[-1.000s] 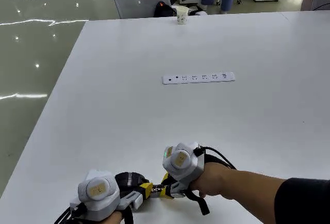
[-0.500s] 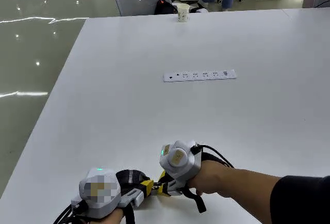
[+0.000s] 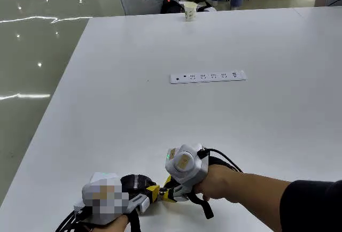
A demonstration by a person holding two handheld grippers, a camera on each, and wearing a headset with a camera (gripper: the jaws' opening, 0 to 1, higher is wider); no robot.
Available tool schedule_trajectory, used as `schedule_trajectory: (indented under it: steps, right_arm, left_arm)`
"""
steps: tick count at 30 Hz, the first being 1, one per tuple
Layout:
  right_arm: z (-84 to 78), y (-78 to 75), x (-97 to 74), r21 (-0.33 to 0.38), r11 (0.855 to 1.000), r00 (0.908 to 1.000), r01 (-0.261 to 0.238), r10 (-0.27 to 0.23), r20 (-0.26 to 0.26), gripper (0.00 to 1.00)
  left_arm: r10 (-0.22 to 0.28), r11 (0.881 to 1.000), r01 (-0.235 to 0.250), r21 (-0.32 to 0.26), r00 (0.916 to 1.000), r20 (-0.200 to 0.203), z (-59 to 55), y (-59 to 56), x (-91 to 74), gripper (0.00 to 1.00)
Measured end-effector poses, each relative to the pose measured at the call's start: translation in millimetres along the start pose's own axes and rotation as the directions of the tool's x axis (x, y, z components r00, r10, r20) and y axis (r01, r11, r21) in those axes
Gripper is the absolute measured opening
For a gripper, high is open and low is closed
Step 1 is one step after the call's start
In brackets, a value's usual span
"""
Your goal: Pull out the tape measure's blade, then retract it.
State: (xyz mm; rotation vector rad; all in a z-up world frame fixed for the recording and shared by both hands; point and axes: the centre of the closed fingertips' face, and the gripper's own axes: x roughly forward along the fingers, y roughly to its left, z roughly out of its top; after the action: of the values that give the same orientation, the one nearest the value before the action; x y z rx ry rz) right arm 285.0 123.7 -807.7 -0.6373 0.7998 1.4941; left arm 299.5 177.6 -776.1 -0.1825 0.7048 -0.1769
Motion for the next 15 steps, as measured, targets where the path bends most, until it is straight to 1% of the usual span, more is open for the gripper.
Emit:
schedule_trajectory:
  steps: [6,15]
  right_arm:
    - [4.9,0.9,3.9,-0.005,1.0,1.0,0.003,-0.003,0.006,0.11]
    - [5.6,1.0,4.6,-0.008,1.0,1.0,0.001,-0.001,0.008,0.11]
  left_arm:
    - [0.0,1.0,0.0,-0.002,1.0,0.0,-0.2,-0.1,0.1,0.57]
    - [-0.001,1.0,0.001,-0.002,1.0,0.002,-0.5,0.5,0.2,0.58]
